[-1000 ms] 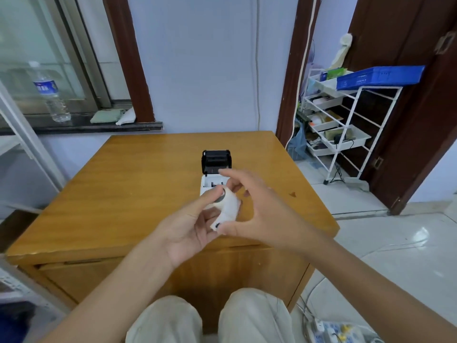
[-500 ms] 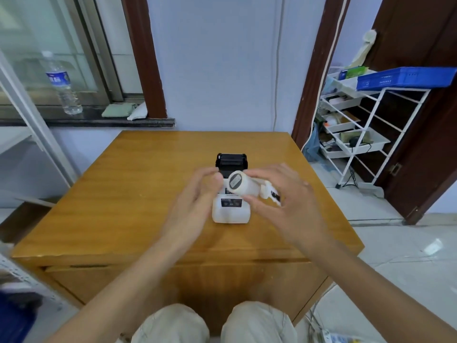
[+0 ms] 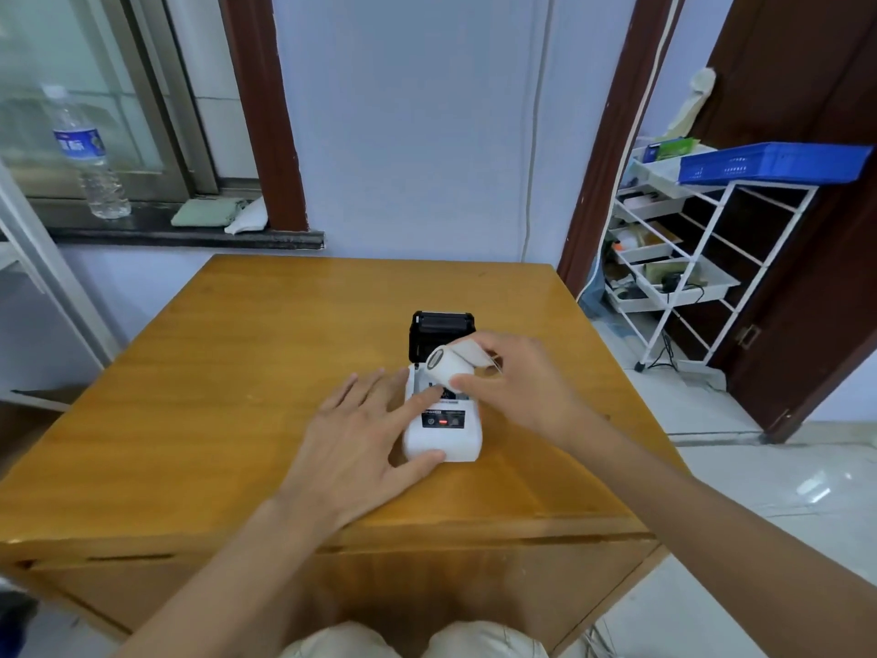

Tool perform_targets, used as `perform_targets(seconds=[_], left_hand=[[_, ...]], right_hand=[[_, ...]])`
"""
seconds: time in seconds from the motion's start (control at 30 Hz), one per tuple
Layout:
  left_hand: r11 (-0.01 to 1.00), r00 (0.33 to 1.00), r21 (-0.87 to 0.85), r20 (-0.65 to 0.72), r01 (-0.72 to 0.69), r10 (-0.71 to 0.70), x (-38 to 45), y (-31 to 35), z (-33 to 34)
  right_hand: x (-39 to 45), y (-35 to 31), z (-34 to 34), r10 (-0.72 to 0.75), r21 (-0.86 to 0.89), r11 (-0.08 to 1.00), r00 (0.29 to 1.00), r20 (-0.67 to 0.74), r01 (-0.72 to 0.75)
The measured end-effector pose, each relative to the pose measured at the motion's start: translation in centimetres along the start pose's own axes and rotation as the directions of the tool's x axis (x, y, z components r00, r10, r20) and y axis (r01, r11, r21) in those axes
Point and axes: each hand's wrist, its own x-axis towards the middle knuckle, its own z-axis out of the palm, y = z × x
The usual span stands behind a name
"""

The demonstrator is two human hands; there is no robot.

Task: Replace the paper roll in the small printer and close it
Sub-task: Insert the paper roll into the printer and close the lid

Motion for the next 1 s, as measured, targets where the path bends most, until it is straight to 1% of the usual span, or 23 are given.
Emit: perform_targets(seconds=[0.13, 0.23, 0.33, 0.47, 0.57, 0.63, 0.77, 0.87, 1.0], left_hand=[[1.000, 1.000, 0.014, -0.011, 0.007, -0.007, 0.5, 0.0, 0.0], [0.999, 1.000, 0.036, -0.026, -0.017, 0.018, 0.8, 0.2, 0.2], [0.999, 0.999, 0.050, -0.041, -0.005, 0.007, 0.8, 0.3, 0.1], [0.997, 0.998, 0.047, -0.018, 0.053, -0.053, 0.7, 0.2, 0.1], [0.997, 0.996, 0.030, -0.055, 0.072, -0.071, 0.6, 0.3, 0.2], [0.997, 0.995, 0.012, -0.066, 0.080, -0.079, 0.6, 0.3, 0.5], [0.998, 0.995, 0.023, -0.076, 0.059, -0.057, 0.6, 0.2, 0.7], [0.998, 0.994, 0.001, -0.096, 0.061, -0.061, 0.7, 0.2, 0.7], [0.997, 0.990, -0.037, -0.116, 0.073, -0.077, 0.6, 0.1, 0.9]], right_hand=[[0.6, 0.2, 0.7, -0.021, -0.041, 0.999, 0.999, 0.032, 0.022], [0.9, 0.3, 0.5, -0.031, -0.076, 0.996, 0.998, 0.052, 0.035], [1.4, 0.4, 0.6, -0.050, -0.175, 0.982, 0.995, 0.082, 0.064], [1.9, 0.5, 0.7, -0.078, -0.295, 0.948, 0.986, 0.145, 0.118], [2.5, 0.2, 0.1, -0.062, -0.352, 0.926, 0.975, 0.214, 0.136], [3.0, -0.2, 0.0, -0.058, -0.425, 0.889, 0.961, 0.269, 0.173], [3.7, -1.4, 0.6, -0.075, -0.567, 0.777, 0.936, 0.345, 0.272], [3.9, -1.9, 1.3, -0.090, -0.645, 0.705, 0.939, 0.331, 0.295], [3.9, -1.8, 1.4, -0.096, -0.666, 0.683, 0.940, 0.327, 0.301]])
